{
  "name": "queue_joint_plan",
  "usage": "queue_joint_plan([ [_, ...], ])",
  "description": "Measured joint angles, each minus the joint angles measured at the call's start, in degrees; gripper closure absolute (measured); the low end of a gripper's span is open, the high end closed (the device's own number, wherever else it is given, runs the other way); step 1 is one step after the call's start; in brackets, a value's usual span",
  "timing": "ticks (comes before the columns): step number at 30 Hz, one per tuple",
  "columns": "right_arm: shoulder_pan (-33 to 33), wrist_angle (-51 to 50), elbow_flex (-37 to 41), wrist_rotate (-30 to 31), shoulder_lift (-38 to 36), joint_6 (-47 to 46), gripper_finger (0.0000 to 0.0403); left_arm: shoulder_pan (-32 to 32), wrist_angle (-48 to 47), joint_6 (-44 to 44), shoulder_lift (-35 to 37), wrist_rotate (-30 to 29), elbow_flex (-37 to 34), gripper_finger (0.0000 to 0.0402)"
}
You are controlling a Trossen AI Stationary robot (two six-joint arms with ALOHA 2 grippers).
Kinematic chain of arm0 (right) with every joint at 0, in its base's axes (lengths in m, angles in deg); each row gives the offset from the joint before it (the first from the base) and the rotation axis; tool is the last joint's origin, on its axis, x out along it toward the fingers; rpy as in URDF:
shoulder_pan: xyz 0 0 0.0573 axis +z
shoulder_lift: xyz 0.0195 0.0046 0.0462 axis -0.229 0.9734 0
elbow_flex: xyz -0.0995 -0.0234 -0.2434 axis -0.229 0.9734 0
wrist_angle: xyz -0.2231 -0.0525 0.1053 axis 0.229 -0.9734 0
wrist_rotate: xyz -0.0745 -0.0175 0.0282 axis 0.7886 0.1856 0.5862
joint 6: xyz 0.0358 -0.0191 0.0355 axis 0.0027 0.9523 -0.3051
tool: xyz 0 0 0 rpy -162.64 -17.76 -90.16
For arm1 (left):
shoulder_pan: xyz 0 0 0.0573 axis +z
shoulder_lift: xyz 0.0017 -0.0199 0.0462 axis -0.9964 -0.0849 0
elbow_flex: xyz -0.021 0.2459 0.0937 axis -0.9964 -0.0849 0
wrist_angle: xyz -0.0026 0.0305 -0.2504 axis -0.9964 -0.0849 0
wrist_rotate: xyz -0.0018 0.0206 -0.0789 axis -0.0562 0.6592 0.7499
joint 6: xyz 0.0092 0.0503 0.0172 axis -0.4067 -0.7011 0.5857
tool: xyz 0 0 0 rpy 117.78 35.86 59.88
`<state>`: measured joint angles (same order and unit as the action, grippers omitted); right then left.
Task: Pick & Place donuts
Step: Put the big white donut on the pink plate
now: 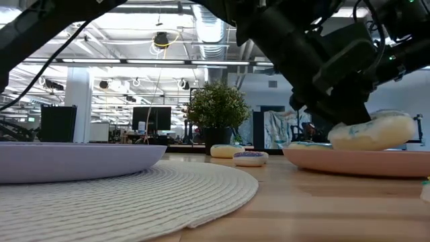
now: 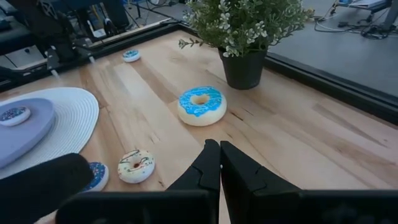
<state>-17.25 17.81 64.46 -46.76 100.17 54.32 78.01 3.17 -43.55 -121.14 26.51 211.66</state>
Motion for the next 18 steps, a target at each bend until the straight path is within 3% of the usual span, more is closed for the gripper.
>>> queue_joint_plan([
  [18,0.0,0.0,-0.01,0.0,0.0,-0.01,0.04,-0.06,-0.41,1.26,0.06,2.09,-0.03,0.0263],
])
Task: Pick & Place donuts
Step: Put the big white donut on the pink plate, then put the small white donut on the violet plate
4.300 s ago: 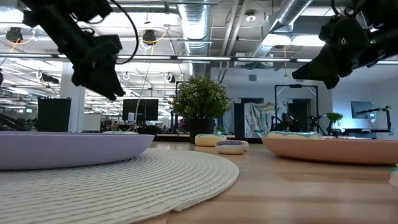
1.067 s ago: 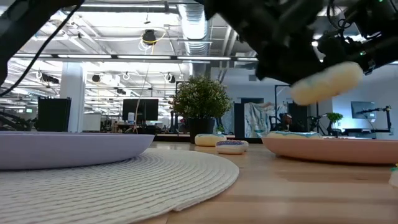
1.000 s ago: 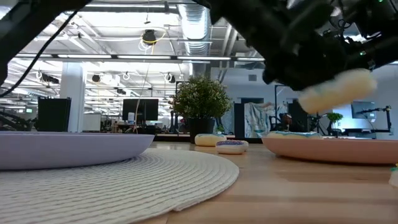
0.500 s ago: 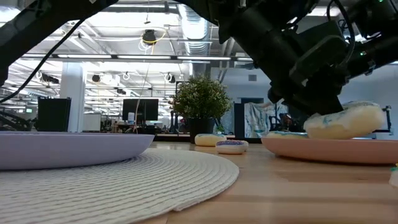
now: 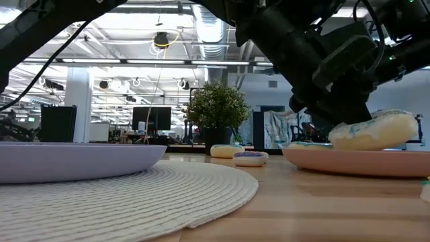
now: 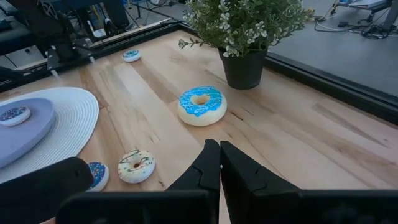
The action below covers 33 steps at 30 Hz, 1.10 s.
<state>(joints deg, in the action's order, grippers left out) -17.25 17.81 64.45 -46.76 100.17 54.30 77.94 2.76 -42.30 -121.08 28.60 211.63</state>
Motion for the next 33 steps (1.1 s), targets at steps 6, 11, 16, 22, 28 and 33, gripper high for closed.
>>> queue_joint_plan([
  [6,0.0,0.0,0.01,-0.02,0.0,0.0,0.04,-0.04,0.0,0.02,0.03,0.4,-0.02,0.0262],
  [11,0.0,0.0,0.01,-0.02,0.02,0.01,0.04,-0.04,0.02,0.02,0.03,0.4,-0.04,0.0238],
  [16,0.0,0.0,0.01,-0.02,0.0,0.01,0.04,-0.02,0.27,0.02,0.03,-0.12,-0.04,0.0204],
  [22,0.0,-0.07,0.01,-0.02,0.0,0.01,0.04,-0.02,0.73,0.04,0.09,-0.73,-0.04,0.0183],
  [28,0.0,-0.78,0.0,-0.03,0.02,0.0,0.04,-0.02,0.57,0.09,0.09,-0.76,-0.06,0.0182],
  [33,0.0,-1.86,0.0,-0.04,0.02,0.0,0.04,-0.02,-1.49,0.09,0.09,-0.78,1.05,0.0182],
])
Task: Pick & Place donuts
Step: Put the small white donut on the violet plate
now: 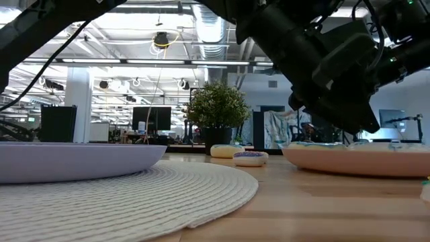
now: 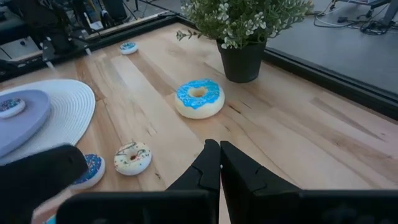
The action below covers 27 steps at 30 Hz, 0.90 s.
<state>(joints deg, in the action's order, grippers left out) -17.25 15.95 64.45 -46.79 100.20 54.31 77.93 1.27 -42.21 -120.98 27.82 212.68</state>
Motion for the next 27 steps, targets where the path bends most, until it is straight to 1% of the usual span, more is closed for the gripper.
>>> queue_joint_plan([
  [2,0.0,-0.01,0.0,-0.01,0.0,0.01,0.04,0.0,-3.14,-0.04,0.0,-0.07,2.02,0.0182],
  [5,0.0,-0.05,0.0,-0.01,-0.01,0.01,0.04,0.24,-11.77,-0.15,0.01,-0.8,6.75,0.0188],
  [8,0.0,-0.12,0.0,-0.14,-0.01,0.01,0.04,0.78,-19.33,-1.44,0.02,-0.47,11.39,0.0211],
  [9,0.0,-0.26,0.0,-0.14,-0.01,0.01,0.04,0.83,-20.83,-2.02,0.1,-0.24,12.33,0.0225],
  [11,0.0,-0.37,-0.01,-0.14,0.0,0.01,0.04,1.02,-21.8,-3.44,1.95,0.37,11.24,0.0261],
  [16,0.02,-0.79,-0.01,-0.15,0.0,-0.01,0.04,1.6,-27.67,-3.95,6.26,1.18,9.12,0.0374],
  [17,0.01,-1.07,-0.01,-0.15,0.0,-0.04,0.04,1.65,-27.95,-3.95,7.04,1.18,8.66,0.0387],
  [22,0.02,-1.4,-0.01,-0.18,0.0,-1.05,0.04,1.52,-25.42,-4.63,12.35,0.42,2.22,0.0393],
  [24,0.02,-1.6,-0.01,-0.16,0.0,-1.48,0.04,1.48,-23.13,-4.07,15.26,0.44,-2.8,0.0399],
  [27,0.15,-2.01,-0.01,-0.23,0.0,-1.72,0.04,1.46,-14.87,-1.93,20.86,0.42,-13.86,0.04],
])
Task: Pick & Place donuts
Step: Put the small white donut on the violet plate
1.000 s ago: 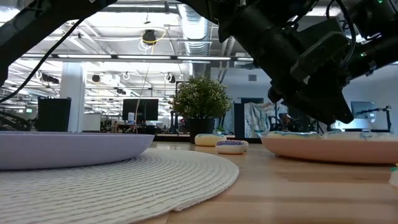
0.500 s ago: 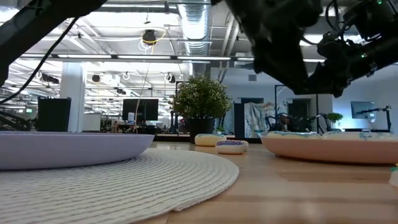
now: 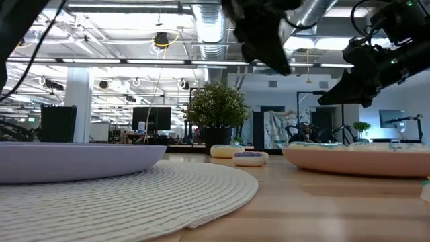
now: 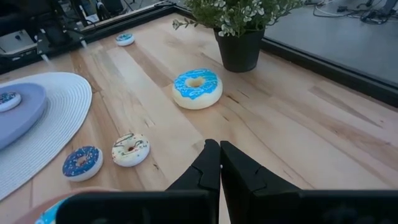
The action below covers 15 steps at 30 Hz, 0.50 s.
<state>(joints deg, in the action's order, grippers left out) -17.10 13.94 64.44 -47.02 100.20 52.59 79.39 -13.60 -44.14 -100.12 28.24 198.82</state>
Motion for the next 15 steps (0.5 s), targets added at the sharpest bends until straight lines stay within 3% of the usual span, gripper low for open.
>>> queue_joint_plan([
  [9,1.25,-1.27,0.0,-0.07,0.0,-1.27,0.04,0.11,27.2,7.43,23.95,-3.92,-38.08,0.0401],
  [15,1.22,-1.29,0.0,-0.07,0.0,-1.27,0.04,0.11,38.53,10.84,39.04,-6.25,-56.6,0.0401],
])
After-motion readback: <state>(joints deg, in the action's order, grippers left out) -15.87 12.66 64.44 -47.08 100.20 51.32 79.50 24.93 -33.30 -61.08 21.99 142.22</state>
